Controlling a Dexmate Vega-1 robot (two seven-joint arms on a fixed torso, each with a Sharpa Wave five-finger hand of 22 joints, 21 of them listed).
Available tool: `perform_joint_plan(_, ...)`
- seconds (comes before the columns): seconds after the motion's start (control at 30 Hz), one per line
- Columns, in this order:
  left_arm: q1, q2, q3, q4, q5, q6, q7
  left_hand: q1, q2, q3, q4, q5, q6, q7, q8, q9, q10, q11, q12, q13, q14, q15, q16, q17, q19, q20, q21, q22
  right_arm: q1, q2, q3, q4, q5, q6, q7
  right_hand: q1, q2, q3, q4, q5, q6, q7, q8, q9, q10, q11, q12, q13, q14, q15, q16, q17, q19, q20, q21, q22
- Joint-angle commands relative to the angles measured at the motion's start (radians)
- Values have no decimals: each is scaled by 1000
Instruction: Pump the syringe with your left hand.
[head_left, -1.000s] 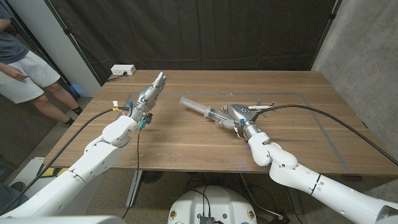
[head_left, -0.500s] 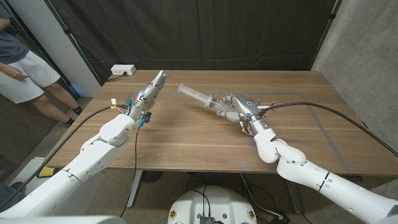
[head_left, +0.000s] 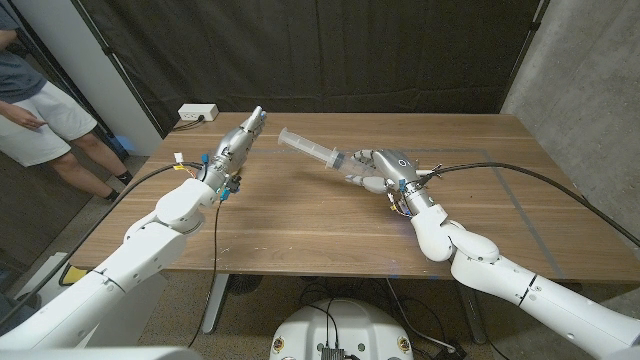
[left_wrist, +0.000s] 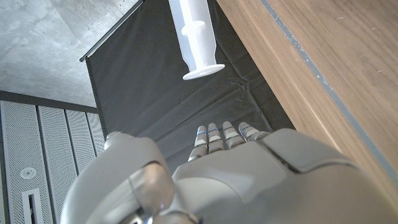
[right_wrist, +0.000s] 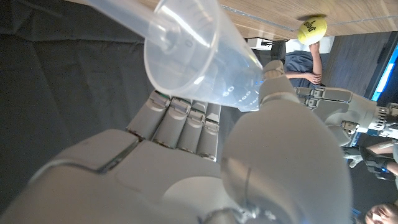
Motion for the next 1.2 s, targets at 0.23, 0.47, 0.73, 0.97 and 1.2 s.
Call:
perform_joint_plan(0.23,-38,6,22,-14,40,7,-7,9,-4,-7,4,-1,1,3,1,5,4,0,-2,2,1,1,2,4,-12,-4,2,5,1,12,0,0,-40,54,3,190,190,23,34,4,137,-136,3,14,91,-86,-6,2,34,-73,-6,1,-9,-92,14,6)
perform_joint_plan(0.47,-51,2,43,-21,58,11,-13,10,-3,-8,4,-2,-3,3,0,5,1,4,-3,2,-2,2,1,4,-15,3,1,5,-1,20,6,-3,-37,65,-2,193,189,21,35,4,137,-137,0,22,91,-85,-12,3,35,-74,-10,1,-14,-92,24,6)
perform_joint_plan(0.73,-57,-12,54,-8,66,-4,-18,12,-2,-8,4,-2,-4,2,0,5,1,0,-3,2,-4,0,1,4,-15,-1,2,5,11,34,1,4,-56,73,-7,195,189,18,35,4,139,-137,-4,25,95,-84,-15,4,36,-74,-12,2,-19,-92,31,7)
perform_joint_plan(0.97,-64,-25,64,7,61,-7,-28,12,-2,-8,4,-3,-4,0,0,5,2,-1,-2,2,-3,0,1,4,-16,-2,2,5,10,41,5,-1,-57,65,-7,196,190,16,37,4,139,-137,-7,27,94,-85,-18,4,38,-74,-14,2,-22,-92,37,7)
perform_joint_plan(1.2,-72,-33,69,16,58,-13,-35,13,-1,-9,4,-3,-4,0,0,5,1,-2,-2,2,-4,-1,1,4,-16,-3,2,5,13,49,-1,-5,-62,61,0,197,190,15,38,4,143,-137,-10,28,95,-86,-21,4,38,-74,-16,2,-26,-92,43,7)
